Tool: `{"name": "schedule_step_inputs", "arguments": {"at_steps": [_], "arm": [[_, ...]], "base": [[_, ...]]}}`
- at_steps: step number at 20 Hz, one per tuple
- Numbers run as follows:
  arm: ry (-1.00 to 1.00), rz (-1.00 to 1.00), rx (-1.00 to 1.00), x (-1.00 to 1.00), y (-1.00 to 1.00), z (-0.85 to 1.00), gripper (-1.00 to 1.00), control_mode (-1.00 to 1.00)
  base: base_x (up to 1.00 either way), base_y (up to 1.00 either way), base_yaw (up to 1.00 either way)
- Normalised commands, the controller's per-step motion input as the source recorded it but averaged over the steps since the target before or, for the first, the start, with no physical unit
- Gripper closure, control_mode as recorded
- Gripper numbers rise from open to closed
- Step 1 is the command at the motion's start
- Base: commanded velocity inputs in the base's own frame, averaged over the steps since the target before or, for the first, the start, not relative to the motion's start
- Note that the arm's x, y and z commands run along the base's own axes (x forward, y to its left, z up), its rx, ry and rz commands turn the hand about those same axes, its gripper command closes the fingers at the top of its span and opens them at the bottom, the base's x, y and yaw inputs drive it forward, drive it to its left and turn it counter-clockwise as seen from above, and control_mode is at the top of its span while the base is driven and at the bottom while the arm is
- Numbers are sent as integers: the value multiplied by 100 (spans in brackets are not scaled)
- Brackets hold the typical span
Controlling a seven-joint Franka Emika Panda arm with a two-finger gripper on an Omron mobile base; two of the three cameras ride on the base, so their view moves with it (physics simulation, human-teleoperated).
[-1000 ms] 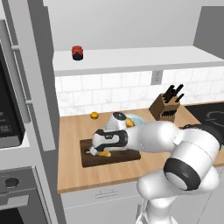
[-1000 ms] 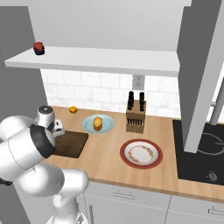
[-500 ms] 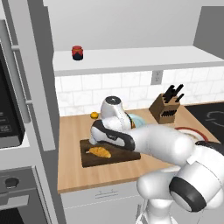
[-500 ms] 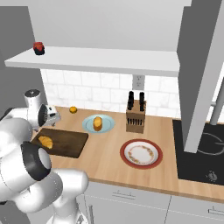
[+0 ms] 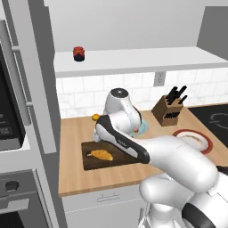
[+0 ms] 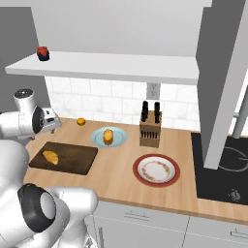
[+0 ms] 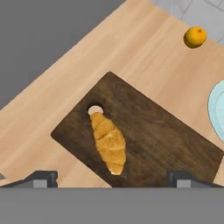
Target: From the different types of pastries on the counter, select a croissant and place it on the cutting board. Then retrieve a jar of jam from the cabinet and place it alongside the croissant on the cutting board.
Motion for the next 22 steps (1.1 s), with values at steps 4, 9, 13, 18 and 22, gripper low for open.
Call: {"name": "schedule_step_inputs", "arguments": {"at_steps": [4,9,13,18,22], "arm": [[-5,0,17,-36,-64,83,-100,-100],[-21,-2,7,-2,-29,31,-100,-100],[-4,-2,2,0,-4,50,-100,-100],[-6,-14,23,0,-37,100,-100,-100],[-16,-10,33,0,-59,100,-100,-100]], "base": [[0,0,0],[0,0,0],[0,0,0],[0,0,0],[0,0,0]]}}
